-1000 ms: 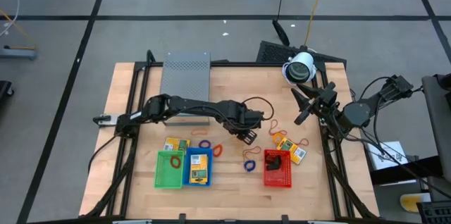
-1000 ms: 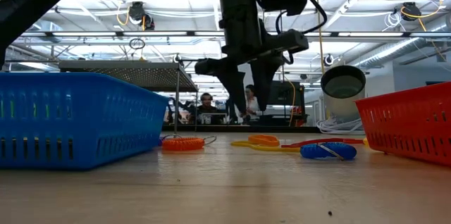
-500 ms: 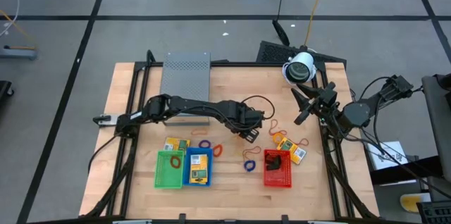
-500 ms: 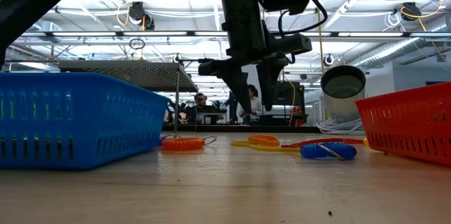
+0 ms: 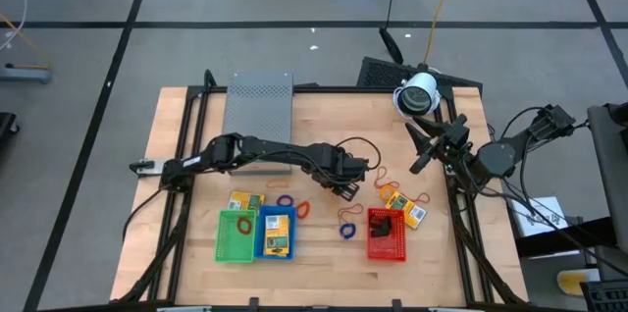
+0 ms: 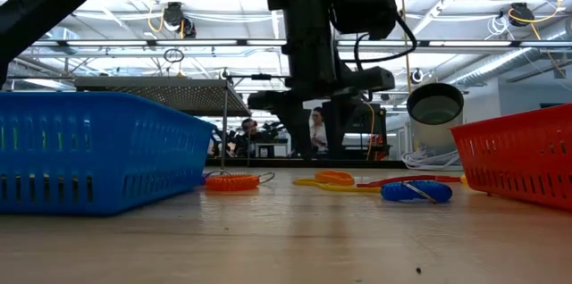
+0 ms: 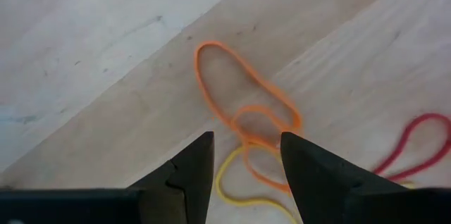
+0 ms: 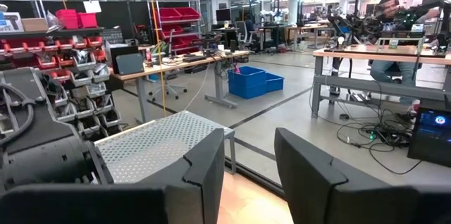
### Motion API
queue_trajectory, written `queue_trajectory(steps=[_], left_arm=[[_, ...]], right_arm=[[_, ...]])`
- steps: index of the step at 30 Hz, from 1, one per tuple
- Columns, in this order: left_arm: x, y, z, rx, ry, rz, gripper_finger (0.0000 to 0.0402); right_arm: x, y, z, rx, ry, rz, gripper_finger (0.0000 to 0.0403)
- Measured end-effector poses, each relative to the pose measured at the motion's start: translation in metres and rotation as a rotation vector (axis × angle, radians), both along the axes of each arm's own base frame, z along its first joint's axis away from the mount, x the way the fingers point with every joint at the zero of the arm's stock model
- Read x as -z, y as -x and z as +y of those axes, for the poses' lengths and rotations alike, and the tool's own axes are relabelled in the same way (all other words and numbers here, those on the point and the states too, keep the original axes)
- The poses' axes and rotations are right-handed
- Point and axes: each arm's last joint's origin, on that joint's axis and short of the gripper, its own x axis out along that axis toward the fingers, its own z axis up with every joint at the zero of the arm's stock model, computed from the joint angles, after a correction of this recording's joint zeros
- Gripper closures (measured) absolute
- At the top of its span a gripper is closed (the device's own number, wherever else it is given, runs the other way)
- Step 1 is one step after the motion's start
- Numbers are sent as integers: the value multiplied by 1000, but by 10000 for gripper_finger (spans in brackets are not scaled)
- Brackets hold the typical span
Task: Pick & Place Office Desk Supplies
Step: Put the orange rubber band into the red bin
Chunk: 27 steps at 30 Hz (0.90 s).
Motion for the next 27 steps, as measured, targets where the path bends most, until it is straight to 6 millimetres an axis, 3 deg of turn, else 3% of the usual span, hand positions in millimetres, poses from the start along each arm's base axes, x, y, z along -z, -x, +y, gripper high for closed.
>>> queue_trajectory(steps=[27], left_arm=[[26, -4, 1, -18, 31, 37, 227]], right_arm=[[0, 0, 0, 1, 17, 17, 287]])
